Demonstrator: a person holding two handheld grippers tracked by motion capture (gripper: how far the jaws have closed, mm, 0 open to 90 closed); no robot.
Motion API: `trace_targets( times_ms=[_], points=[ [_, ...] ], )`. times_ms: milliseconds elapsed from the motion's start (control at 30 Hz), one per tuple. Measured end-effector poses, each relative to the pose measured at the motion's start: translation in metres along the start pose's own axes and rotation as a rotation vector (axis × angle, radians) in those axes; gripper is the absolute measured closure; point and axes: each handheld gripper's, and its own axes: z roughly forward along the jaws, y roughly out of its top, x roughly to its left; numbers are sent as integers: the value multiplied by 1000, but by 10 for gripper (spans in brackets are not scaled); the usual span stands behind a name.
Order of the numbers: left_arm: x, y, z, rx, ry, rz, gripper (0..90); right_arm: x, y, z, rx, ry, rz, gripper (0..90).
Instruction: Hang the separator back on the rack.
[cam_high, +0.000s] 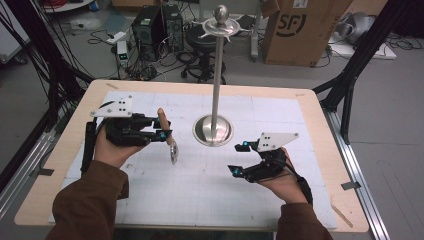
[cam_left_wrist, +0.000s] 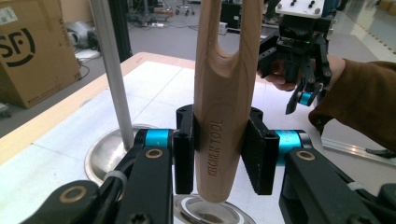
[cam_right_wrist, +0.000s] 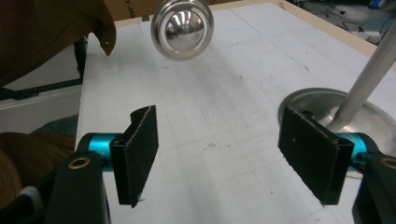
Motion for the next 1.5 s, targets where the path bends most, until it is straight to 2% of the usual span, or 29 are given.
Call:
trace_targets(
  times_ms=[233, 400, 533, 767, 1500],
  points=[
    [8, 16, -8, -3, 19, 2, 680, 0, 0, -1, 1, -3, 7, 262],
    [18, 32, -12, 16, 35, 6, 680, 0, 0, 1, 2, -5, 5, 261],
    [27, 46, -9, 29, 47, 3, 680, 0, 0, 0, 3, -2, 10, 261],
    [36, 74, -3, 40, 64, 22, 680, -2, -3, 2, -2, 7, 21, 260],
    [40, 128, 22, 68, 84, 66, 680, -3, -4, 2, -16, 17, 21, 260]
  ],
)
